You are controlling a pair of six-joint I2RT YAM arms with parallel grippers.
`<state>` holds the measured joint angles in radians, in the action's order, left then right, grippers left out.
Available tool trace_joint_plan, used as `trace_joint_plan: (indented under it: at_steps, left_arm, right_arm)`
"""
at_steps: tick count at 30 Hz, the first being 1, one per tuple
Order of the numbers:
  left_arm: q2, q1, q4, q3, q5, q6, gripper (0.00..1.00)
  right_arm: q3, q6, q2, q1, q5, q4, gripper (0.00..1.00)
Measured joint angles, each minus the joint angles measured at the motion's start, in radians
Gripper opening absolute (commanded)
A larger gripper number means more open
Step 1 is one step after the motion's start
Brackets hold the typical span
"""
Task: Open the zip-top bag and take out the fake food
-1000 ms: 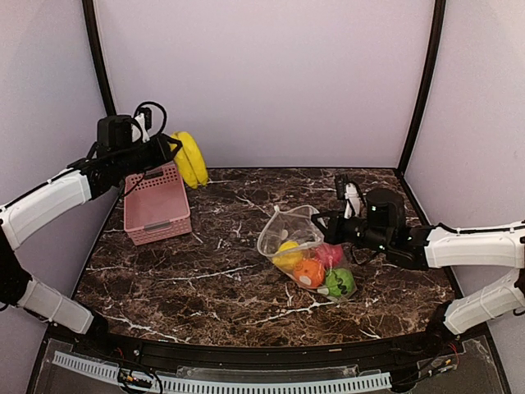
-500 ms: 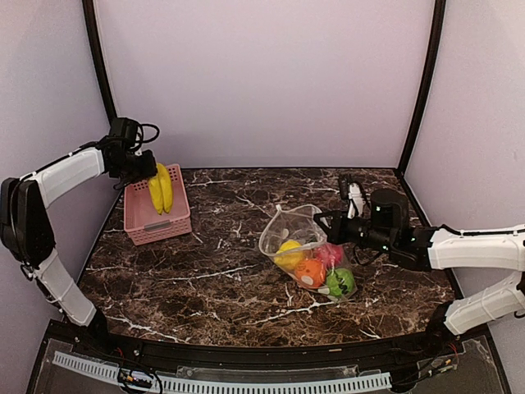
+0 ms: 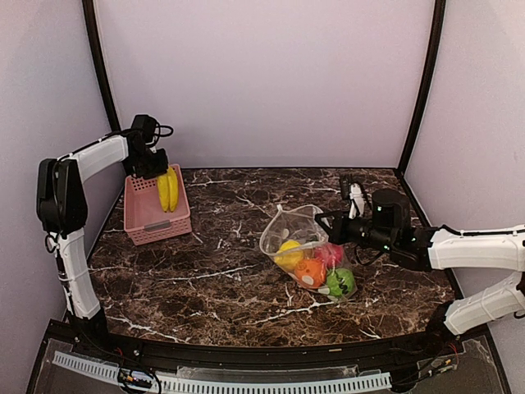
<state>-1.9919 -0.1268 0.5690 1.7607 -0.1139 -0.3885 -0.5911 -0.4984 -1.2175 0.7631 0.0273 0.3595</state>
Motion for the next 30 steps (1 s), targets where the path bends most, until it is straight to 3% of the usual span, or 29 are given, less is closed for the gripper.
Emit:
trace_joint_plan:
  at_steps: [6, 9, 20, 30]
  left_arm:
    - [-0.103, 0.017, 0.030, 0.074, -0.003, 0.000, 0.08]
    - [-0.125, 0.024, 0.026, 0.092, 0.000, -0.010, 0.21]
    - [-0.183, 0.033, 0.008, 0.139, 0.066, -0.021, 0.48]
    - [-0.192, 0.033, 0.006, 0.155, 0.130, -0.027, 0.61]
  right_arm:
    - [0.001, 0.000, -0.001, -0.010, 0.006, 0.006, 0.00]
    - [0.001, 0.001, -0.004, -0.013, 0.010, 0.008, 0.00]
    - [0.001, 0.005, -0.015, -0.020, 0.027, 0.010, 0.00]
    - [0.000, 0.013, -0.005, -0.021, 0.028, -0.009, 0.00]
